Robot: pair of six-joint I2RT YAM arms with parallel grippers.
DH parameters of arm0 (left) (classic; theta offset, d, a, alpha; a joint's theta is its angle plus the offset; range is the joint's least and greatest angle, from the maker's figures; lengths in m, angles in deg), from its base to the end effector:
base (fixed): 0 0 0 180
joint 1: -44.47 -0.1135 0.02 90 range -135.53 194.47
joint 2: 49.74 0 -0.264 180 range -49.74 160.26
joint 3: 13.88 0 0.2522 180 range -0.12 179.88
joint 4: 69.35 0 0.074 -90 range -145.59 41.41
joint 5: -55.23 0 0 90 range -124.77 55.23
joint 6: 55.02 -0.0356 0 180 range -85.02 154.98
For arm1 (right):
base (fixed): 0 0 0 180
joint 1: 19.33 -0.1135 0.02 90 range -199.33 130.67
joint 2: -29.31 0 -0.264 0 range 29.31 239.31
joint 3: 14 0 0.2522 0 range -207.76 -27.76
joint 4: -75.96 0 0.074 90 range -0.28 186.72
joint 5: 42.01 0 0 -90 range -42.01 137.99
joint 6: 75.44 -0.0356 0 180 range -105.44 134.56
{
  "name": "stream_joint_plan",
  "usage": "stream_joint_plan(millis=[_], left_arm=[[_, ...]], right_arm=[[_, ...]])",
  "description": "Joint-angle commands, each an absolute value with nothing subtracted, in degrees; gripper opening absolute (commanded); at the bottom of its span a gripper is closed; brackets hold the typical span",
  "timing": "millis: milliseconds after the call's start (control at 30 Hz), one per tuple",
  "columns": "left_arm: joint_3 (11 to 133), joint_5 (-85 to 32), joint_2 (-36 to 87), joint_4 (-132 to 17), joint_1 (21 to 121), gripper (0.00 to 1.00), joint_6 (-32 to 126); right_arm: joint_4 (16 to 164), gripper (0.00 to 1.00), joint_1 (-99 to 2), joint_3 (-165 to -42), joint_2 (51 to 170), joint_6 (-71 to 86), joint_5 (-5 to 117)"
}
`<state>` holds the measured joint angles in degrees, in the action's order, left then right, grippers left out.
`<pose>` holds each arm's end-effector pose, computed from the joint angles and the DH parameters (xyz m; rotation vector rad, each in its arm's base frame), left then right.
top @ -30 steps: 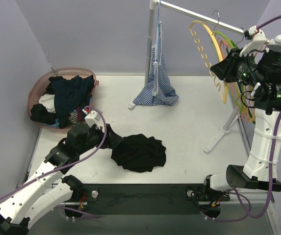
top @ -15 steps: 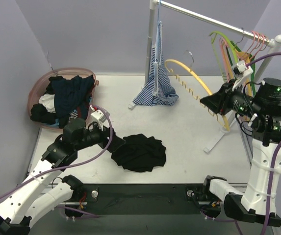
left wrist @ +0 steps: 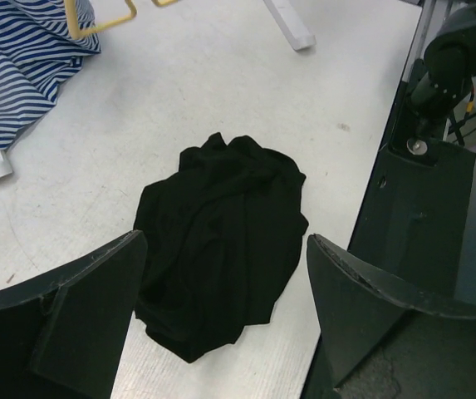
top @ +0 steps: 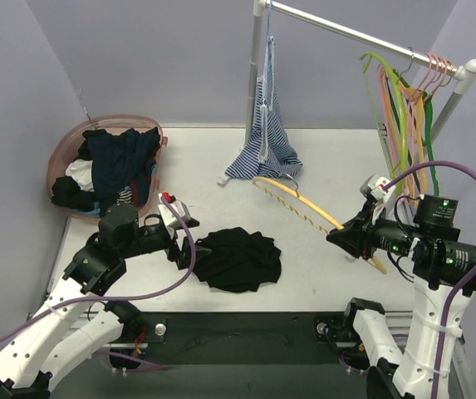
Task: Place the tank top on the hanger
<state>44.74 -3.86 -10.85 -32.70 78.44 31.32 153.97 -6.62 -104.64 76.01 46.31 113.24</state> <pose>0.1158 -0.1001 0.3340 0.9681 1.6505 -0.8634 0.0990 0.0108 0.4308 -0.8830 1.6405 0.6909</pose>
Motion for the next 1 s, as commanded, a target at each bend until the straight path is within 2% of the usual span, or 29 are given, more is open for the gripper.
stream_joint_plan(millis=[0,267,467,633,967], left_arm=[[46.20,0.91,-9.05,-35.46,78.13,0.89,24.35],[47.42,4.50,-5.36,-36.08,78.13,0.89,14.07],[46.99,10.56,-1.67,-40.82,78.13,0.89,14.41],[46.02,13.57,1.58,-45.57,78.39,0.89,16.87],[48.74,12.08,9.05,-46.98,81.99,0.87,14.41]], right_arm=[[165.55,0.00,-6.67,-101.59,76.59,63.66,120.58],[171.81,0.00,-14.83,-95.26,78.96,74.93,120.59],[176.99,0.00,-17.83,-95.26,83.10,84.25,122.34],[177.00,0.00,-20.64,-95.26,85.30,85.05,122.17],[177.09,0.00,-23.20,-95.87,87.32,85.22,122.52]])
